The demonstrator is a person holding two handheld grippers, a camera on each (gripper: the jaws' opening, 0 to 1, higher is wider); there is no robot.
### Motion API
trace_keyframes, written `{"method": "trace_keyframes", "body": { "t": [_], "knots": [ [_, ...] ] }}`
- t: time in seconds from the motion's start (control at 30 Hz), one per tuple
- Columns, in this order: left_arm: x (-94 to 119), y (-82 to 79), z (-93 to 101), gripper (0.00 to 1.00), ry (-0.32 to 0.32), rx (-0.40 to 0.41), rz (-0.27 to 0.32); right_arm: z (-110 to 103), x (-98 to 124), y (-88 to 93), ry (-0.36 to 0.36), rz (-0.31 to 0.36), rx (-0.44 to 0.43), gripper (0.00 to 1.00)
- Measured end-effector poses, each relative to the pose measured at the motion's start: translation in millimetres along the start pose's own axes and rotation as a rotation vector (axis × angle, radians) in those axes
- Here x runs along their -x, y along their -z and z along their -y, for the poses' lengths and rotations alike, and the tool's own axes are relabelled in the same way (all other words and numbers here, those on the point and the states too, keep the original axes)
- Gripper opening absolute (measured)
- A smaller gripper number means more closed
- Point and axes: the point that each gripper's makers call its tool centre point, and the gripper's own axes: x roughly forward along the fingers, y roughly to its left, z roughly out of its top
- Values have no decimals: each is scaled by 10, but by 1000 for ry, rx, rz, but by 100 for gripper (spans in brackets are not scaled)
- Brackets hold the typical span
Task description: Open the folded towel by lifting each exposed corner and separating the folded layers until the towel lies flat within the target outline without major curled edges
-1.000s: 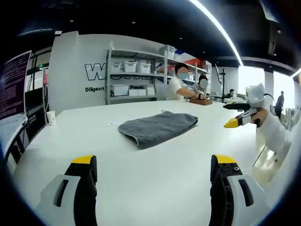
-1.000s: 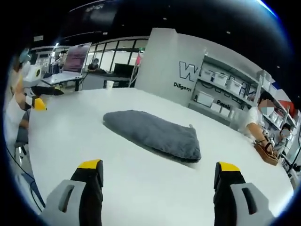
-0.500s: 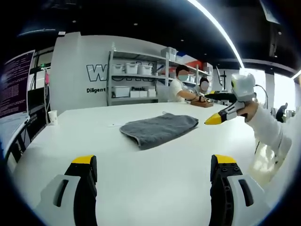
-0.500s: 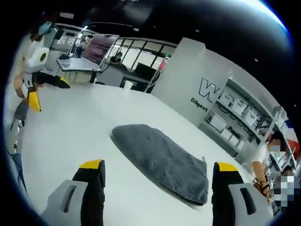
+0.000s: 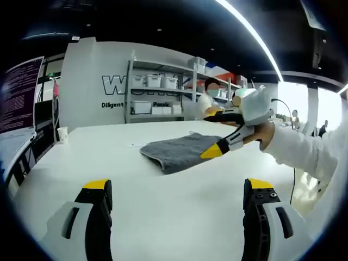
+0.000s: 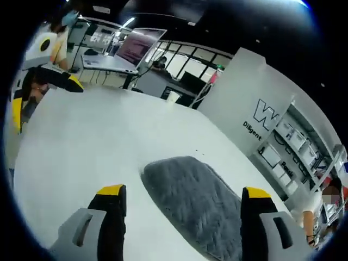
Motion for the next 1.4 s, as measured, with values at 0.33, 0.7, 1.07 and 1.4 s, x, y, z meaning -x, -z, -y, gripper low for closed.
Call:
{"method": "trace_keyframes", "body": {
  "t": [0.33, 0.7, 1.07, 1.4],
  "knots": [
    [8, 22, -2, 100, 1, 13, 4, -209, -521, -24, -13, 2, 16, 74],
    [78, 13, -73, 100, -14, 21, 15, -526, -838, 115, -69, -22, -34, 56],
    [151, 8, -152, 100, -32, 31, 29, -740, -906, 224, -129, -53, 16, 25],
    [177, 31, -174, 100, -37, 36, 24, -718, -919, 251, -156, -58, 29, 1]
  ]
}}
